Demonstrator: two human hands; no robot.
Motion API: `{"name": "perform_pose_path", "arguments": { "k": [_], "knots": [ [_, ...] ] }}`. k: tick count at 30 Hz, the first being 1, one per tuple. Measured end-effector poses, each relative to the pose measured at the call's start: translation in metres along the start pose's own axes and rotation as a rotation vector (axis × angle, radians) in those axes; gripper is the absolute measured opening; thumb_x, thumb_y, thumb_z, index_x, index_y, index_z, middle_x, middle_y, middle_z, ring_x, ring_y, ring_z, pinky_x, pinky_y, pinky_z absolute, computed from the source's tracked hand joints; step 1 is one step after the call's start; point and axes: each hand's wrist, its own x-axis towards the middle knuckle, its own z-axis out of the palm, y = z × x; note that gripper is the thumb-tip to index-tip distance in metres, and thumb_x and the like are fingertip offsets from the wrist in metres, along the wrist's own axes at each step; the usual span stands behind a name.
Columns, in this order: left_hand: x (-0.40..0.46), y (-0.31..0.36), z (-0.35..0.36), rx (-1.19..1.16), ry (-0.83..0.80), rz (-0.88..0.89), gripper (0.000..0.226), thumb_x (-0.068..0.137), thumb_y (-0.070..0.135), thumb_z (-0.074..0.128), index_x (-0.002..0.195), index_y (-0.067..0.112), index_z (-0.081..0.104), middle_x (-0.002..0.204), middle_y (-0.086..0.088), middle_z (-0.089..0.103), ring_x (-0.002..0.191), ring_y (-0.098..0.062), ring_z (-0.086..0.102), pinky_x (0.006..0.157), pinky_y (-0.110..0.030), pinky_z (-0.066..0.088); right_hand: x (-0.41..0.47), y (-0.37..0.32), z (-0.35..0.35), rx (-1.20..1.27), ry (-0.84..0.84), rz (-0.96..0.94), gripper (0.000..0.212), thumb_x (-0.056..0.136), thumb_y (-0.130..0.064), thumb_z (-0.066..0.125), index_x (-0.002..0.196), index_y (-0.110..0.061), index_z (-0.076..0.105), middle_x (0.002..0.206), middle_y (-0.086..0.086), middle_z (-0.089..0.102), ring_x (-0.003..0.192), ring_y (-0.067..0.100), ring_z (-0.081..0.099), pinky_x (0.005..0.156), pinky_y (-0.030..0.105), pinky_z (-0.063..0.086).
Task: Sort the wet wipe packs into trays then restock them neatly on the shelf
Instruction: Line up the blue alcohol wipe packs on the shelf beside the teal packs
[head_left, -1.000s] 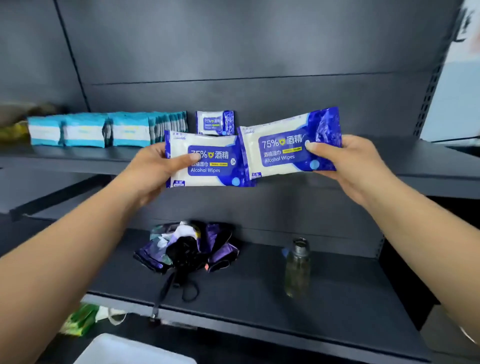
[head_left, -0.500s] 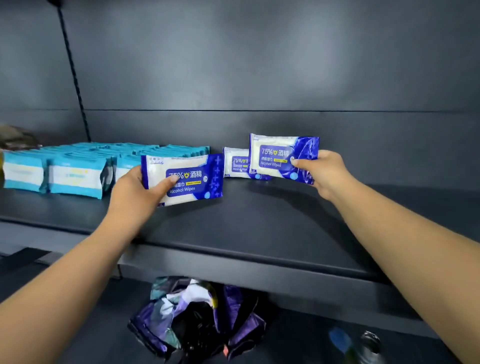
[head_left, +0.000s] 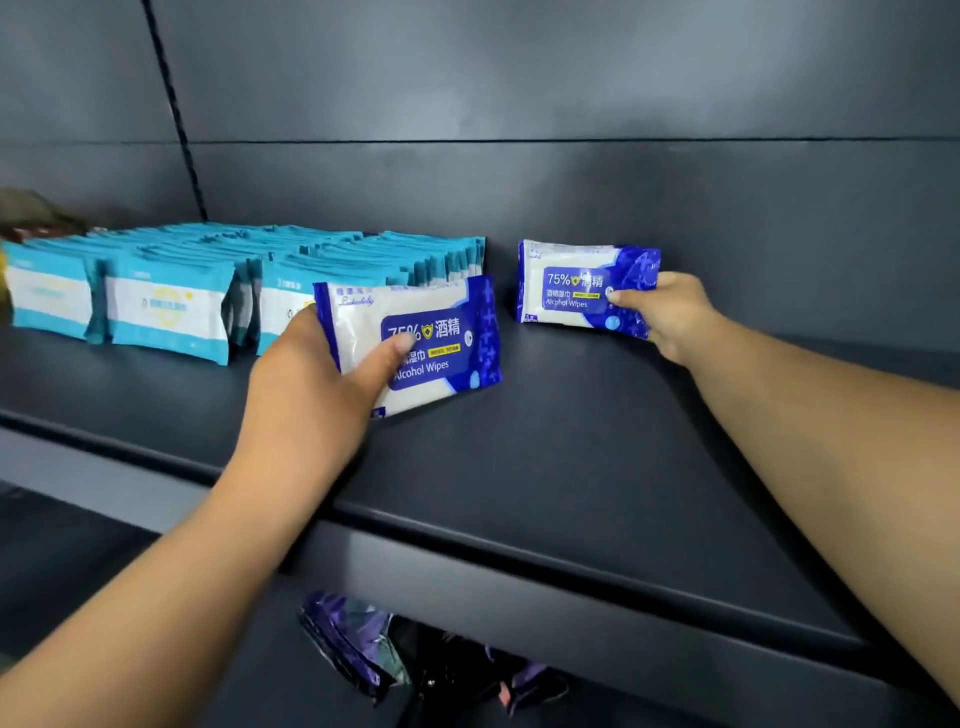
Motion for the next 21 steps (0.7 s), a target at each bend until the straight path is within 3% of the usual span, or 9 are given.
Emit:
{"name": "perform_pose_path", "arguments": {
  "k": [3,8,9,12,16,19,21],
  "knots": [
    [0.003,-0.002,0.000,-0.018,-0.021,-0.027,0.031,0.081,0.034,0.065,0.091,0.015,0.043,0.097,-0.006,0.059,0.085,-0.020,0.049,0.058,-0.018,0.025,0.008,0.006,0.000,-0.004,0.050,0.022,0.024,0.079,0.000,0.069,0.101,-0.005,0.064,0.104,0.013,0.065,0.094,0.028,0.065,0.089,0.041,0.052],
    [0.005,-0.004,-0.001,-0.058,-0.053,-0.063,0.027,0.082,0.032,0.066,0.092,0.017,0.046,0.093,0.000,0.055,0.083,-0.015,0.046,0.058,-0.017,0.027,0.015,0.009,0.004,-0.180,0.134,-0.030,0.012,0.078,-0.009,0.072,0.078,-0.015,0.062,0.105,0.010,0.068,0.094,0.025,0.065,0.089,0.040,0.052],
    [0.005,-0.004,-0.001,-0.066,-0.060,-0.064,0.027,0.083,0.032,0.066,0.092,0.018,0.046,0.092,0.001,0.053,0.083,-0.015,0.047,0.058,-0.017,0.027,0.014,0.008,0.005,-0.235,0.155,-0.056,0.008,0.079,-0.011,0.072,0.083,-0.013,0.065,0.105,0.011,0.068,0.095,0.025,0.064,0.090,0.040,0.051],
    [0.005,-0.006,0.000,-0.097,-0.072,-0.052,0.025,0.082,0.031,0.066,0.092,0.019,0.046,0.091,0.002,0.052,0.083,-0.015,0.047,0.059,-0.017,0.028,0.015,0.007,0.006,-0.427,0.182,-0.117,0.030,0.081,-0.021,0.071,0.104,-0.003,0.066,0.108,0.012,0.067,0.097,0.024,0.061,0.092,0.038,0.047],
    [0.007,-0.008,0.000,-0.119,-0.072,-0.042,0.024,0.082,0.031,0.067,0.092,0.019,0.049,0.087,0.005,0.053,0.082,-0.015,0.048,0.059,-0.017,0.028,0.017,0.007,0.004,-0.529,0.209,-0.126,0.037,0.083,-0.032,0.068,0.109,-0.006,0.066,0.110,0.011,0.066,0.100,0.026,0.060,0.085,0.032,0.044],
    [0.010,-0.013,0.002,-0.170,-0.092,-0.087,0.025,0.080,0.032,0.069,0.094,0.018,0.054,0.089,0.003,0.059,0.084,-0.016,0.055,0.066,-0.019,0.034,0.013,0.009,0.002,-0.588,0.226,-0.102,0.034,0.084,-0.037,0.065,0.098,-0.006,0.066,0.095,0.011,0.065,0.085,0.022,0.053,0.071,0.028,0.039],
    [0.012,-0.015,0.003,-0.222,-0.100,-0.103,0.026,0.079,0.032,0.070,0.096,0.017,0.058,0.091,0.002,0.063,0.085,-0.017,0.059,0.072,-0.022,0.039,0.004,0.006,-0.002,-0.666,0.259,-0.090,0.033,0.085,-0.041,0.063,0.092,-0.008,0.064,0.093,0.011,0.061,0.091,0.025,0.053,0.070,0.029,0.040]
  ]
}}
